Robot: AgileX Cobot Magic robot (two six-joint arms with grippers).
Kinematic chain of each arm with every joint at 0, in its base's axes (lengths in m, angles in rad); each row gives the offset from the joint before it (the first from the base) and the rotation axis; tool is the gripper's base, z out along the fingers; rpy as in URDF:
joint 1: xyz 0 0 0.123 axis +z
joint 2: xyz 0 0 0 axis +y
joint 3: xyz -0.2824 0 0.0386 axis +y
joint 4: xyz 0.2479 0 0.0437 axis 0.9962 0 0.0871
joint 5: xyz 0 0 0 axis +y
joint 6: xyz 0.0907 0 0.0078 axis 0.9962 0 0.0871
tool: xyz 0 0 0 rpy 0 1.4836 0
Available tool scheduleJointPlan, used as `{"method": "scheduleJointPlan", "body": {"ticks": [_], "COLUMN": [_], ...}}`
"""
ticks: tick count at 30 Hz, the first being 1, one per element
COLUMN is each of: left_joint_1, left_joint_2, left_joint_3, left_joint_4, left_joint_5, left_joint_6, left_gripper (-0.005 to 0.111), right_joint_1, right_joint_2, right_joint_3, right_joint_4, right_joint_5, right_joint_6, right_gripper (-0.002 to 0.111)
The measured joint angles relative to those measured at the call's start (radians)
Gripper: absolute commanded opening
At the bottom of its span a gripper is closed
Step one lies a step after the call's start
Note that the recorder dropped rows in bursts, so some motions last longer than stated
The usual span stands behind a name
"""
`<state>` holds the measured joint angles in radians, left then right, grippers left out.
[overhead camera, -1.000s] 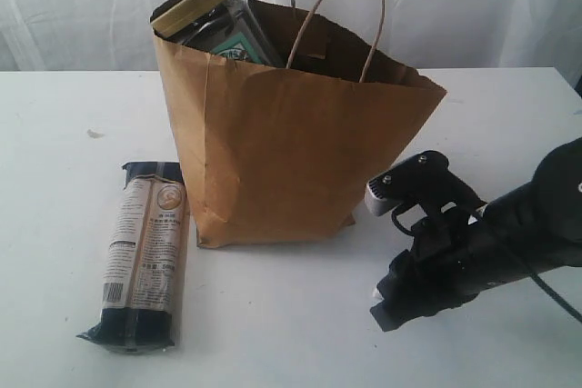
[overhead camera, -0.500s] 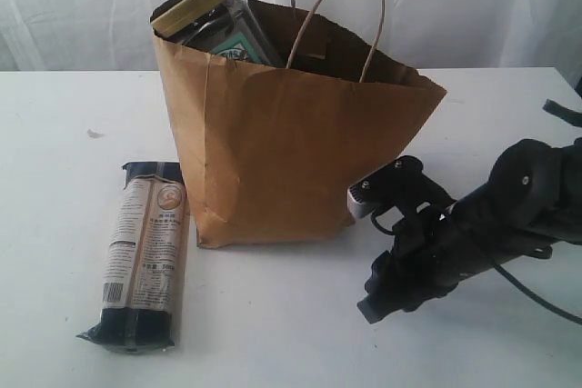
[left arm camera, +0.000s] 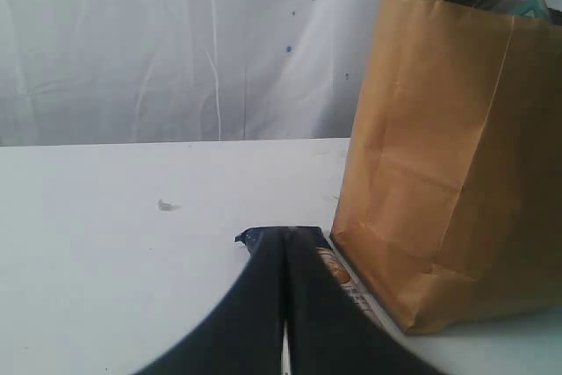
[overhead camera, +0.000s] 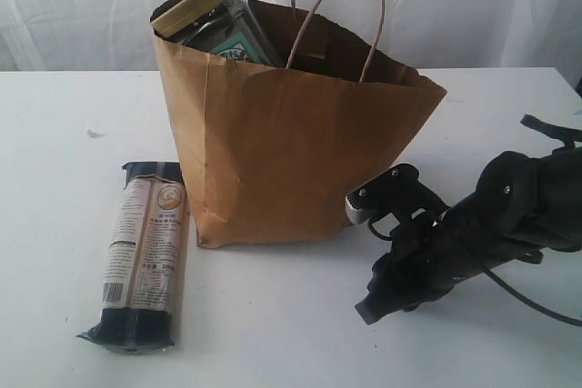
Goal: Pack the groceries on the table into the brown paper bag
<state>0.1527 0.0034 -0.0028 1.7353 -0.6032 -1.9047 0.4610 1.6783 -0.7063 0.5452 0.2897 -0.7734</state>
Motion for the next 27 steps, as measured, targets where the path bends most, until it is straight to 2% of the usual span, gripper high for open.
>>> {"method": "scheduleJointPlan", "body": {"ticks": [8,13,19,27], "left_joint_1": [0.0,0.0,0.0,0.0], "left_joint_2": [0.0,0.0,0.0,0.0], "left_joint_3": [0.0,0.0,0.0,0.0], "left_joint_4": [0.0,0.0,0.0,0.0], "left_joint_5": [0.0,0.0,0.0,0.0], "left_joint_6": [0.0,0.0,0.0,0.0], "left_gripper": [0.0,0.0,0.0,0.0], "right_joint_1": [0.0,0.0,0.0,0.0], "right_joint_2": [0.0,0.0,0.0,-0.088], "right_joint_3": [0.0,0.0,-0.005,-0.04], "right_joint_4": [0.0,0.0,0.002,0.002], "right_joint_5": [0.0,0.012,0.048,0.222], "right_joint_6": [0.0,0.0,0.0,0.016], "right_gripper": [0.021,0.0,0.0,0.0]}}
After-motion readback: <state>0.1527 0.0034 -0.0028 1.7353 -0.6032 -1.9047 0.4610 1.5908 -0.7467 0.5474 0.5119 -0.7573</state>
